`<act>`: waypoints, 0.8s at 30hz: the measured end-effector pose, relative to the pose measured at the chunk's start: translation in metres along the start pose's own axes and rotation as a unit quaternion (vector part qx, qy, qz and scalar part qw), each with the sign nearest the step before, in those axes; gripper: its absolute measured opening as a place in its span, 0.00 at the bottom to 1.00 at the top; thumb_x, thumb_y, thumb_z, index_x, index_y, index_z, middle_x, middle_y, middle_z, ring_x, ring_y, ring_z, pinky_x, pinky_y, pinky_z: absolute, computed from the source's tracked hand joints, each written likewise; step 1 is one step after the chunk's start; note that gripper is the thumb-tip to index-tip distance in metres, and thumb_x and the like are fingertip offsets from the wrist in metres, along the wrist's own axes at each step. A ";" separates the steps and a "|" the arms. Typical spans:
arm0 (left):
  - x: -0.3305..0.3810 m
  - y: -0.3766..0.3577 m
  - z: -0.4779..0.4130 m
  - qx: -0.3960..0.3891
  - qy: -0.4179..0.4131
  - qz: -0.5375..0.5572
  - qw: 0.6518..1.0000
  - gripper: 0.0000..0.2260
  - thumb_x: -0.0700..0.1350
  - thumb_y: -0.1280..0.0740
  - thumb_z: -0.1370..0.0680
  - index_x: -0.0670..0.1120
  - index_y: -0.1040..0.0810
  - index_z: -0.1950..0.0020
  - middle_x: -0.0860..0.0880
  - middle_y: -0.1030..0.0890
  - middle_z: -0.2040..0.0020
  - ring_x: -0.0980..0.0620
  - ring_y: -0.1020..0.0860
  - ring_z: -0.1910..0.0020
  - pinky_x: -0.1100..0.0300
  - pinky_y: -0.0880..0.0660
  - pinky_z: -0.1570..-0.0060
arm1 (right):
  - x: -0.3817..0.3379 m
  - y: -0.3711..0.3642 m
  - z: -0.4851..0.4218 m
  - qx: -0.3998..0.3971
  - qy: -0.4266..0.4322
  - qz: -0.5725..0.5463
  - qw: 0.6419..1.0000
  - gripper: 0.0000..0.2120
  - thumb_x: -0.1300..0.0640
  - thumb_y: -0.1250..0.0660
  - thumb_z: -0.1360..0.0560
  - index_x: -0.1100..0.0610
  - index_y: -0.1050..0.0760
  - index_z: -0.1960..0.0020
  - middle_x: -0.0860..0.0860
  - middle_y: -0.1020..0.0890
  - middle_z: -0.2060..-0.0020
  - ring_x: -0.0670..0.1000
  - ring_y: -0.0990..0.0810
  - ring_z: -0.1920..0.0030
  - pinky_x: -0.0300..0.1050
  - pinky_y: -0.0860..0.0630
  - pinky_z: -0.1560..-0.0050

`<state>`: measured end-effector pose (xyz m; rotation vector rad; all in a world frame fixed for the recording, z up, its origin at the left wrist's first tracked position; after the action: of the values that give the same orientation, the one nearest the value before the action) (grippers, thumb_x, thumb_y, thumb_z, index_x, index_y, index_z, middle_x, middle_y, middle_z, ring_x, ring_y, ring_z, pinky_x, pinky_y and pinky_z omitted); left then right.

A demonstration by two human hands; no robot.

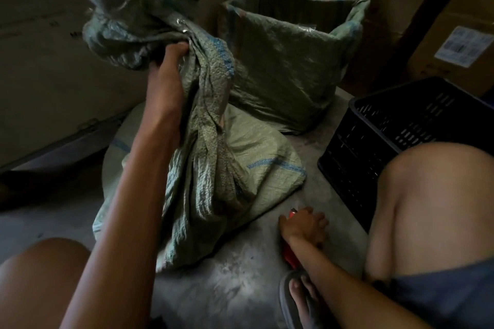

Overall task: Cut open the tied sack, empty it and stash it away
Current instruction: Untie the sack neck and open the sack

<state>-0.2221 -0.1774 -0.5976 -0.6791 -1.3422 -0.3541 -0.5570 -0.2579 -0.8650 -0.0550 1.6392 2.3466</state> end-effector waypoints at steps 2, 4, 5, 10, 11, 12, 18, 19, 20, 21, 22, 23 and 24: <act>0.002 0.002 0.003 0.011 -0.002 -0.007 1.000 0.37 0.65 0.28 0.36 0.48 0.22 0.31 0.47 0.14 0.40 0.45 0.16 0.40 0.41 0.25 0.33 | -0.026 0.028 0.004 0.049 0.023 -0.102 0.993 0.26 0.45 0.31 0.29 0.57 0.29 0.36 0.60 0.30 0.35 0.61 0.34 0.33 0.56 0.32 0.37; 0.005 0.006 0.005 0.023 -0.009 -0.004 1.000 0.37 0.65 0.28 0.36 0.47 0.22 0.31 0.46 0.14 0.40 0.45 0.16 0.40 0.41 0.25 0.33 | -0.065 0.064 0.014 0.099 0.085 -0.242 0.961 0.20 0.50 0.31 0.28 0.54 0.27 0.38 0.59 0.29 0.37 0.61 0.34 0.34 0.56 0.34 0.35; 0.009 0.009 0.007 0.033 -0.014 -0.003 0.999 0.37 0.65 0.27 0.35 0.47 0.22 0.31 0.46 0.14 0.40 0.46 0.16 0.41 0.41 0.24 0.33 | -0.087 0.086 0.022 0.115 0.127 -0.310 0.935 0.17 0.52 0.32 0.27 0.54 0.26 0.40 0.58 0.27 0.39 0.60 0.32 0.35 0.56 0.33 0.35; 0.030 0.033 0.023 0.100 -0.045 -0.007 0.994 0.37 0.64 0.24 0.38 0.51 0.23 0.32 0.48 0.15 0.40 0.47 0.16 0.42 0.43 0.21 0.37 | -0.204 0.206 0.092 0.029 0.367 -0.546 0.753 0.07 0.51 0.35 0.22 0.52 0.19 0.50 0.49 0.16 0.57 0.49 0.18 0.54 0.51 0.20 0.49; 0.034 0.039 0.027 0.115 -0.051 -0.006 0.992 0.38 0.64 0.22 0.39 0.52 0.23 0.32 0.48 0.15 0.40 0.47 0.16 0.42 0.43 0.21 0.37 | -0.225 0.225 0.115 -0.023 0.426 -0.551 0.717 0.09 0.49 0.35 0.21 0.52 0.19 0.49 0.49 0.15 0.58 0.48 0.17 0.54 0.49 0.19 0.50; 0.039 0.045 0.030 0.126 -0.057 -0.004 0.990 0.39 0.65 0.21 0.40 0.52 0.23 0.32 0.48 0.15 0.40 0.47 0.16 0.42 0.43 0.21 0.37 | -0.243 0.236 0.137 -0.078 0.474 -0.540 0.691 0.10 0.48 0.34 0.22 0.53 0.19 0.49 0.50 0.15 0.57 0.48 0.16 0.53 0.46 0.19 0.50; 0.060 0.066 0.043 0.121 -0.059 -0.004 0.991 0.24 0.60 0.21 0.34 0.50 0.14 0.42 0.47 0.11 0.50 0.47 0.13 0.48 0.44 0.19 0.40 | -0.281 0.258 0.184 -0.078 0.558 -0.428 0.707 0.07 0.51 0.29 0.24 0.54 0.18 0.50 0.46 0.15 0.59 0.42 0.17 0.56 0.39 0.19 0.54; 0.062 0.070 0.044 0.121 -0.060 -0.017 0.991 0.17 0.58 0.22 0.30 0.50 0.13 0.46 0.50 0.11 0.53 0.50 0.13 0.50 0.50 0.18 0.43 | -0.283 0.260 0.183 -0.073 0.560 -0.422 0.710 0.06 0.53 0.30 0.23 0.55 0.17 0.51 0.47 0.15 0.60 0.44 0.17 0.58 0.40 0.18 0.56; 0.065 0.073 0.046 0.121 -0.062 -0.031 0.990 0.11 0.56 0.24 0.27 0.51 0.13 0.51 0.53 0.11 0.57 0.55 0.12 0.53 0.57 0.17 0.49 | -0.285 0.261 0.183 -0.072 0.561 -0.413 0.714 0.06 0.54 0.30 0.23 0.55 0.17 0.53 0.49 0.15 0.61 0.45 0.17 0.59 0.41 0.18 0.57; 0.067 0.077 0.046 0.119 -0.067 -0.045 0.990 0.07 0.55 0.26 0.25 0.52 0.14 0.55 0.58 0.12 0.62 0.61 0.14 0.59 0.66 0.18 0.58 | -0.288 0.261 0.182 -0.077 0.562 -0.402 0.719 0.05 0.55 0.30 0.23 0.56 0.17 0.54 0.49 0.15 0.62 0.46 0.16 0.61 0.40 0.18 0.58; 0.070 0.080 0.046 0.113 -0.072 -0.057 0.989 0.08 0.53 0.28 0.23 0.52 0.16 0.59 0.61 0.14 0.67 0.66 0.16 0.64 0.72 0.22 0.66 | -0.290 0.260 0.183 -0.087 0.562 -0.393 0.723 0.05 0.56 0.30 0.23 0.56 0.17 0.54 0.50 0.15 0.62 0.46 0.16 0.61 0.39 0.19 0.59; 0.072 0.082 0.046 0.108 -0.072 -0.069 0.989 0.09 0.52 0.29 0.22 0.52 0.17 0.60 0.62 0.15 0.70 0.67 0.17 0.67 0.74 0.24 0.70 | -0.293 0.259 0.182 -0.097 0.560 -0.388 0.726 0.05 0.57 0.31 0.23 0.57 0.17 0.54 0.51 0.15 0.62 0.46 0.16 0.61 0.37 0.20 0.60; 0.073 0.085 0.045 0.110 -0.065 -0.078 0.989 0.09 0.52 0.29 0.21 0.52 0.18 0.61 0.61 0.15 0.70 0.66 0.17 0.66 0.72 0.24 0.68 | -0.295 0.258 0.180 -0.106 0.553 -0.389 0.729 0.05 0.57 0.31 0.22 0.57 0.17 0.54 0.51 0.15 0.62 0.46 0.17 0.61 0.34 0.21 0.61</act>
<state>-0.1903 -0.0733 -0.5448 -0.4188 -1.5372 -0.2845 -0.3144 -0.2332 -0.5091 -2.0631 1.1725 1.7338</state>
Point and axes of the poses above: each hand's wrist, its own z-axis away from the middle knuckle, its own y-axis out of the back of the hand, x = y × z, the point moved 10 cm from there along -z, towards the middle knuckle
